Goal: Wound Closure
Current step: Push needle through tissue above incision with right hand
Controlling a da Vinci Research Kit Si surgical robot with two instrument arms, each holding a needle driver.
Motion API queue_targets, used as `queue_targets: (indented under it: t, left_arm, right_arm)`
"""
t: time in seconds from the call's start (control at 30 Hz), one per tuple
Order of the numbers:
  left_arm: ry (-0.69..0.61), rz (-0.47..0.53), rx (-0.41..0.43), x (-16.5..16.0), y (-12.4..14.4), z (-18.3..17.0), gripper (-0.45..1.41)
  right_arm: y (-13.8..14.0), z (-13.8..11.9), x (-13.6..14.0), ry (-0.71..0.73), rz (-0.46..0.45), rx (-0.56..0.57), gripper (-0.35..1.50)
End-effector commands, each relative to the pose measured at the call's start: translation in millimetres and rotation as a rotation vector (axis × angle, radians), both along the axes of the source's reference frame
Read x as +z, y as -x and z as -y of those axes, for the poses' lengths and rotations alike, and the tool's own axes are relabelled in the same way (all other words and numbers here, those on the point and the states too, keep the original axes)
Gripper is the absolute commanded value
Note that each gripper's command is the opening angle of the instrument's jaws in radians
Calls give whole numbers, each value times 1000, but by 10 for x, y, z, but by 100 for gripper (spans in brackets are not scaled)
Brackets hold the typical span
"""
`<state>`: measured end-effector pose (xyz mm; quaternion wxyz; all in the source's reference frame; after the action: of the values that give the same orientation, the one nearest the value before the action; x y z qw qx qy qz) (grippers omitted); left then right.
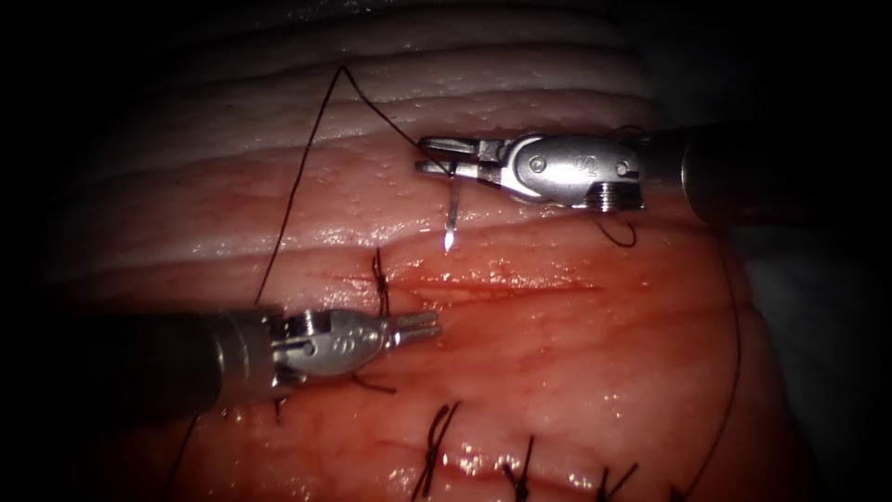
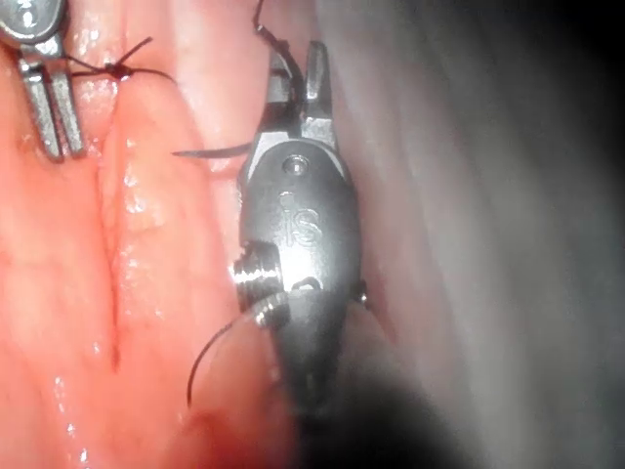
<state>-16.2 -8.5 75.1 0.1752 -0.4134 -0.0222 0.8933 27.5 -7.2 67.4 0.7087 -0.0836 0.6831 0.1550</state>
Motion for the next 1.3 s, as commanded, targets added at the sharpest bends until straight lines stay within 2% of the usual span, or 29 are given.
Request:
queue_targets:
  t: [0.03, 0.23, 0.47, 0.8, 0.93, 1.3]
  left_arm:
    - [-5, 5, 1, 2, 6, 1, -21]
    - [-14, 17, -10, -14, 9, 1, -25]
    - [-12, 23, -12, -13, 9, 0, -25]
    - [-4, 41, -33, -16, 9, -4, -25]
    - [-3, 51, -44, -20, 8, -7, -25]
    - [-10, 79, -54, -30, 1, -12, -25]
  right_arm:
    - [-11, -3, 4, 15, 6, -3, -35]
    - [-12, -3, 4, 77, 43, -25, -35]
    - [-11, 1, 4, 128, 83, -43, -35]
    - [-15, 17, 12, 147, 86, -48, -35]
    - [-16, 28, 13, 158, 85, -36, -35]
    - [-18, 83, 12, 380, 178, -13, -35]
